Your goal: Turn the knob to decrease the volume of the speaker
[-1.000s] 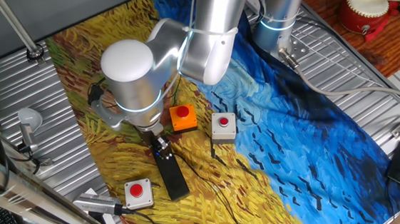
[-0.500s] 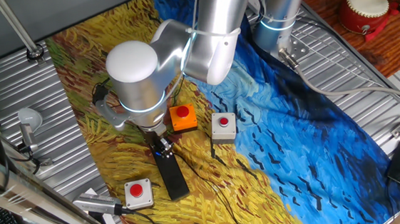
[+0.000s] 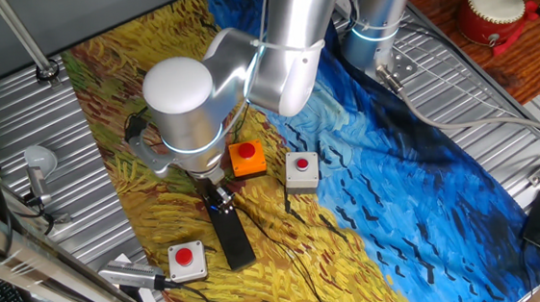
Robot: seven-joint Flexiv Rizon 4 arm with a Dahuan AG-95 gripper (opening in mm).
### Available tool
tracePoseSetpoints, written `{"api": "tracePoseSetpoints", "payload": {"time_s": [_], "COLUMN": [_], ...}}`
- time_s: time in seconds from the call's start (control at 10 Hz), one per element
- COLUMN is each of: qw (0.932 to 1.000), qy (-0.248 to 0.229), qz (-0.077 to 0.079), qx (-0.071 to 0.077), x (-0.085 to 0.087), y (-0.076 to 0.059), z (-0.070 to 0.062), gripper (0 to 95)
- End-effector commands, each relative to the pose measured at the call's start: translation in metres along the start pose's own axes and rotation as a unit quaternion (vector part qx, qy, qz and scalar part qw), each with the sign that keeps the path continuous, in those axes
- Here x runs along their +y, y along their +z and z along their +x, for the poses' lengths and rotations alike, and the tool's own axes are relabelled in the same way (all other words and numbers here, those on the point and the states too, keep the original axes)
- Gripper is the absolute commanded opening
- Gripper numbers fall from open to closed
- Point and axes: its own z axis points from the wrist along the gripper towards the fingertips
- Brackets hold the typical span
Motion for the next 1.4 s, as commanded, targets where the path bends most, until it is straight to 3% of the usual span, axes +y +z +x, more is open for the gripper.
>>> {"api": "tracePoseSetpoints", "payload": {"time_s": [0.1,0.2,0.4,0.9,1.3,1.4], "qw": [1.0,1.0,1.0,0.9996,0.9913,0.9837], "qy": [-0.001,-0.001,-0.002,-0.027,-0.131,-0.179], "qz": [0.001,0.002,0.002,0.0,0.004,0.006], "qx": [0.0,0.0,0.001,0.002,0.011,0.012], "x": [-0.0003,-0.0003,-0.0003,-0.0006,-0.0003,-0.0003], "y": [0.0003,0.001,0.0016,0.0017,0.0023,0.0022], "z": [0.0017,0.0022,0.0024,0.0032,0.0056,0.0056], "gripper": [38.0,38.0,0.0,0.0,0.0,0.0]}}
